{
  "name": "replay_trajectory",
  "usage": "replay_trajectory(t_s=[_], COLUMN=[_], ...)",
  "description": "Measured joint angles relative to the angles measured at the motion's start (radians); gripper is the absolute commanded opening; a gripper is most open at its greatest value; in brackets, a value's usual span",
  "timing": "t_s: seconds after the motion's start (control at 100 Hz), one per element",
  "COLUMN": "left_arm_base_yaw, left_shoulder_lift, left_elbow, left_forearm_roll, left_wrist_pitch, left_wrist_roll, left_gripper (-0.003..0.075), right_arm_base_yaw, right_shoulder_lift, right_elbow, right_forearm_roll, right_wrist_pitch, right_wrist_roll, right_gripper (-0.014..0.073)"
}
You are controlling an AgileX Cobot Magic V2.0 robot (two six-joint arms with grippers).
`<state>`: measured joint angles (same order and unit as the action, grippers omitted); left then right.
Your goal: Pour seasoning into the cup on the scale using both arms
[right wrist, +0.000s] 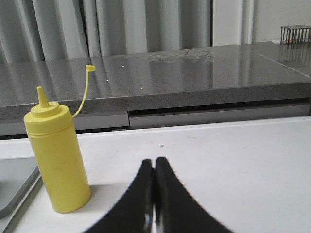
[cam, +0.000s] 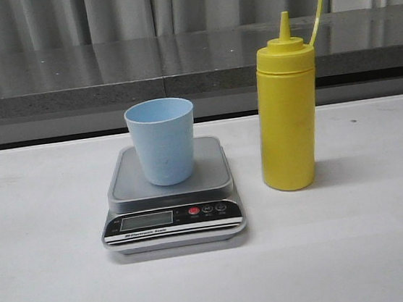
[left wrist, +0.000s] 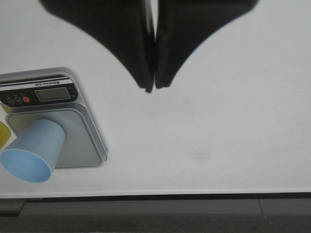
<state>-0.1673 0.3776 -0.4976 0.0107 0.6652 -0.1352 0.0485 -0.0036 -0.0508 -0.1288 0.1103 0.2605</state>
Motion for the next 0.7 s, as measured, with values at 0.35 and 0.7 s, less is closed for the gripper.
replay_trajectory(t_s=[0.35, 0.7], left_arm_base_yaw=[0.0, 0.0], left_shoulder_lift=[0.0, 0.0], left_elbow=[0.0, 0.0], left_forearm_roll=[0.0, 0.0], left_wrist_pitch=[0.0, 0.0], left_wrist_roll=[0.0, 0.0], left_gripper=[-0.002, -0.002], right_arm_base_yaw=[-0.002, -0.002], right_shoulder_lift=[-0.007, -0.007], right_elbow=[0.078, 0.079], right_forearm_roll=[-0.002, -0.002], right_wrist_pitch=[0.037, 0.042], right_wrist_roll=[0.0, 0.0], right_gripper=[-0.0069, -0.0069])
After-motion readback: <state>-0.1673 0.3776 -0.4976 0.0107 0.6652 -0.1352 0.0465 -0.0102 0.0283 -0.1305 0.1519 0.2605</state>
